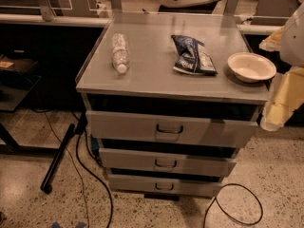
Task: Open top drawer
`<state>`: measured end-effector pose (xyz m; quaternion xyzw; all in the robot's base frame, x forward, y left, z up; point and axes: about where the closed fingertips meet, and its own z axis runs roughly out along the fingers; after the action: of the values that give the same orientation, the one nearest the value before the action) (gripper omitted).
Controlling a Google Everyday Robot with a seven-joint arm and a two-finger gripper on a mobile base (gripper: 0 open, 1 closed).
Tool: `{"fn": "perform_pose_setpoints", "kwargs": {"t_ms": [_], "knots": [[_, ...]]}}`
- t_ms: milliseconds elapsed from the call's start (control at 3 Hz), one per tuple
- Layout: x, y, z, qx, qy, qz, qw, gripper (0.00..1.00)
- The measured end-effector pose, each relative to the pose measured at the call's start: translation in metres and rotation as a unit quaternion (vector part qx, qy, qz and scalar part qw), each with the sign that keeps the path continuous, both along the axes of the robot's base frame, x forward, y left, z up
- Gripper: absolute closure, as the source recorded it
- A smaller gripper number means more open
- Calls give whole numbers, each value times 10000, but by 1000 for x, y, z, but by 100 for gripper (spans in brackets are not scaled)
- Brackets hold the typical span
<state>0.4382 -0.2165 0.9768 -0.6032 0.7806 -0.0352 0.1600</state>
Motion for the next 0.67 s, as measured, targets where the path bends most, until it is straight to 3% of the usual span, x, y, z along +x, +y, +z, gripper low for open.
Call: {"fn": "perform_pose_setpoints", "kwargs": {"t_ms": [667], "knots": [[-14, 6, -17, 70, 76, 63, 9999, 0]]}}
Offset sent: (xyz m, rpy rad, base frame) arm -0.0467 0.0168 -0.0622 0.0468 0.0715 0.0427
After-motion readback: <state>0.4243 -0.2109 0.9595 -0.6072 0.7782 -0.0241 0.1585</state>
